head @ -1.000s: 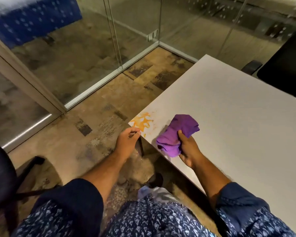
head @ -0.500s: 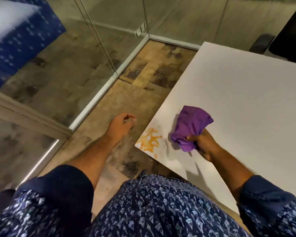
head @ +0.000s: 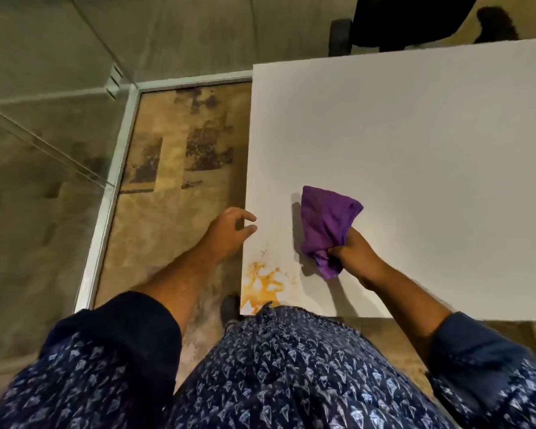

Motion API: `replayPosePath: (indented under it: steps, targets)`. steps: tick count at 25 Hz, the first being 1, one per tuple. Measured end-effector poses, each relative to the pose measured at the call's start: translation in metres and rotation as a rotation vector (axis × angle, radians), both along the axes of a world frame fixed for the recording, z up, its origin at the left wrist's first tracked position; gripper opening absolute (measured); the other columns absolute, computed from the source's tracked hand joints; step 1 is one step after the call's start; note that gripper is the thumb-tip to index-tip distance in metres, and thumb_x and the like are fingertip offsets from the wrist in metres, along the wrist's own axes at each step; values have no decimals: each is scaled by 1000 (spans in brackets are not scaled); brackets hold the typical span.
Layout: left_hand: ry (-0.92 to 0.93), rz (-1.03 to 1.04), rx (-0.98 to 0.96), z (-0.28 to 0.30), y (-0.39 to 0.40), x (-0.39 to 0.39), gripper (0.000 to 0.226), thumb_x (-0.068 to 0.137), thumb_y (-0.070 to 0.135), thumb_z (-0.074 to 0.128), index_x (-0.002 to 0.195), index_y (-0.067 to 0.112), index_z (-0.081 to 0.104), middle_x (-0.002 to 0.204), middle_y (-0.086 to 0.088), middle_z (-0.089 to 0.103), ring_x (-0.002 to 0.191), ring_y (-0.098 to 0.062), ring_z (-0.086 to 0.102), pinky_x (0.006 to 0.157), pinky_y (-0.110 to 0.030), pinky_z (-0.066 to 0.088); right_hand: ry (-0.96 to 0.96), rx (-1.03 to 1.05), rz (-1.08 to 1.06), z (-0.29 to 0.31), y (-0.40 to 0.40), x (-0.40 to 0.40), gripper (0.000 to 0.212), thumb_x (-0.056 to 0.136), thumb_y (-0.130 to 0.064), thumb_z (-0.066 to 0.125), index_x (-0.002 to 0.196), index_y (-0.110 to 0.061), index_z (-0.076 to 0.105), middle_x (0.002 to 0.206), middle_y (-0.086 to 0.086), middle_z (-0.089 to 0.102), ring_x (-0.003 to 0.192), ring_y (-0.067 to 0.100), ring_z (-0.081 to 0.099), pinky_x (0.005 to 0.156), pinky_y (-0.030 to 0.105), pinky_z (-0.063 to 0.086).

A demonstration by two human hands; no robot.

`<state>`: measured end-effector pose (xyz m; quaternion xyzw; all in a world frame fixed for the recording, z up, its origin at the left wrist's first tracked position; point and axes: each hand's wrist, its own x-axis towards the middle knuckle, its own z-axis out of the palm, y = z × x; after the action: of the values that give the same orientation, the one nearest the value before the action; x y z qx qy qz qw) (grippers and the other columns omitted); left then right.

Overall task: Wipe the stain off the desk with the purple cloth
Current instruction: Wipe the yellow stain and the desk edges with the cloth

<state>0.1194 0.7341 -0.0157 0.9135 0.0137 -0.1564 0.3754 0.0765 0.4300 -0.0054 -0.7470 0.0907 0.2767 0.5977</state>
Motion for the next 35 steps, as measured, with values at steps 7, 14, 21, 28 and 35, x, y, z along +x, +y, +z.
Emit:
replayPosePath:
  steps: [7,14,21,28,35]
  targets:
    - [2,-359,-45,-27,31,69,19,95,21,75,114,17,74,124,2,61,114,-16,60,93,-14,44,-109,-439,-424,-39,63,-47,20,78,-3,47,95,1,58,91,26,66,78,33,60,71,41,44]
    - [56,-643,28,-88,8,94,33,91,22,78,122,11,70,133,-10,60,118,-21,60,96,-22,42,-19,-870,96,-101,109,-85,73,103,-16,55,167,-25,21,176,14,8,161,44,9,128,56,19]
    - [-150,-846,215,-150,-9,128,64,106,39,54,163,18,33,174,-5,22,162,-28,13,132,-49,7,-15,-987,70,-123,126,-90,80,102,-15,52,168,-30,10,178,9,-2,163,41,0,128,61,13]
    - [-453,-874,402,-171,-8,119,60,109,43,33,164,21,25,174,-4,21,162,-29,16,131,-51,14,24,-882,8,-130,123,-87,87,86,-64,14,168,-35,5,177,0,-10,163,32,-12,127,64,-1]
    - [-510,-842,314,-173,-3,117,55,109,35,36,162,21,34,173,-3,27,161,-27,19,131,-49,12,39,-883,-165,-133,152,-86,68,106,-47,31,168,-31,8,177,2,-10,163,30,-12,128,60,-5]
